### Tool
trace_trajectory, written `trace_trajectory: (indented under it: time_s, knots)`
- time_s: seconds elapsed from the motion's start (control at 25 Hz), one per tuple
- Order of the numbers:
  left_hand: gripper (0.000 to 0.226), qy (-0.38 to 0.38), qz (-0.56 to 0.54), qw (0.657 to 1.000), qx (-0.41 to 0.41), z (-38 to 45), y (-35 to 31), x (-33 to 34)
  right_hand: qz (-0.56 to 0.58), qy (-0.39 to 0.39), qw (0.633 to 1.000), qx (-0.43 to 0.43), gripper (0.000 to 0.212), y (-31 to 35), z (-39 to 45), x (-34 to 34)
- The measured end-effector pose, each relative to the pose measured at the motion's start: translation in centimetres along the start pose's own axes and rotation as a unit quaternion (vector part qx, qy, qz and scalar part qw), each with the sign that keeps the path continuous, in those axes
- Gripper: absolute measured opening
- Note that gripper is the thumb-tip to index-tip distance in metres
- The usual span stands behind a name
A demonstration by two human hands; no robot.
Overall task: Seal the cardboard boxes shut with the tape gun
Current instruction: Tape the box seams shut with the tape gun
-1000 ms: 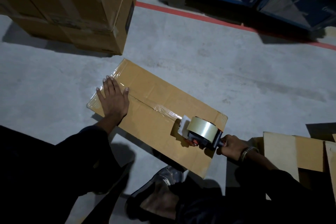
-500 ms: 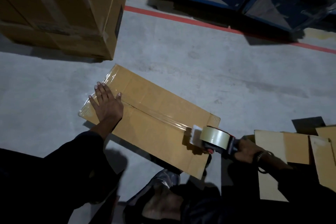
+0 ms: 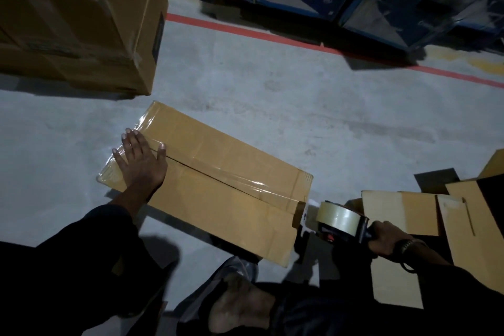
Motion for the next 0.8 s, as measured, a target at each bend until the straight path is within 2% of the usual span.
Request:
trace_trajectory:
  time_s: [0.12, 0.2, 0.36, 0.56, 0.68, 0.8]
  knots:
    - [0.087, 0.023, -0.008, 1.000, 0.004, 0.3, 0.2, -0.2, 0.004, 0.012, 1.000, -0.025, 0.014, 1.2, 0.3, 0.1]
    - [0.088, 0.019, -0.002, 1.000, 0.011, 0.1, 0.3, 0.0, 0.002, 0.032, 0.999, -0.017, 0.016, 0.2, 1.2, 1.0]
    - [0.088, 0.025, -0.006, 0.999, 0.022, 0.1, 0.7, -0.2, 0.006, 0.024, 0.999, -0.020, 0.021, -1.8, 0.6, 0.6]
    - [0.091, 0.020, -0.015, 0.999, 0.025, 0.3, 0.8, -0.1, 0.039, 0.016, 0.998, -0.043, 0.036, -3.3, -2.8, -1.7]
    - [0.093, 0.020, -0.028, 0.999, 0.033, 0.1, 0.6, -0.3, 0.066, 0.010, 0.997, -0.047, 0.030, -4.5, -4.0, -2.6]
    - [0.100, 0.022, -0.043, 0.998, 0.031, 0.0, 0.6, -0.8, 0.045, 0.028, 0.997, -0.050, 0.027, -3.4, -4.5, -2.3]
Point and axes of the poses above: each hand's wrist, its own z-axis towards the middle knuckle, its own x-axis out of the palm, y = z × x, the point moved 4 cm from there along z, towards the middle knuckle, and after that the axes turned 10 degrees about x, right-handed, at the moved point
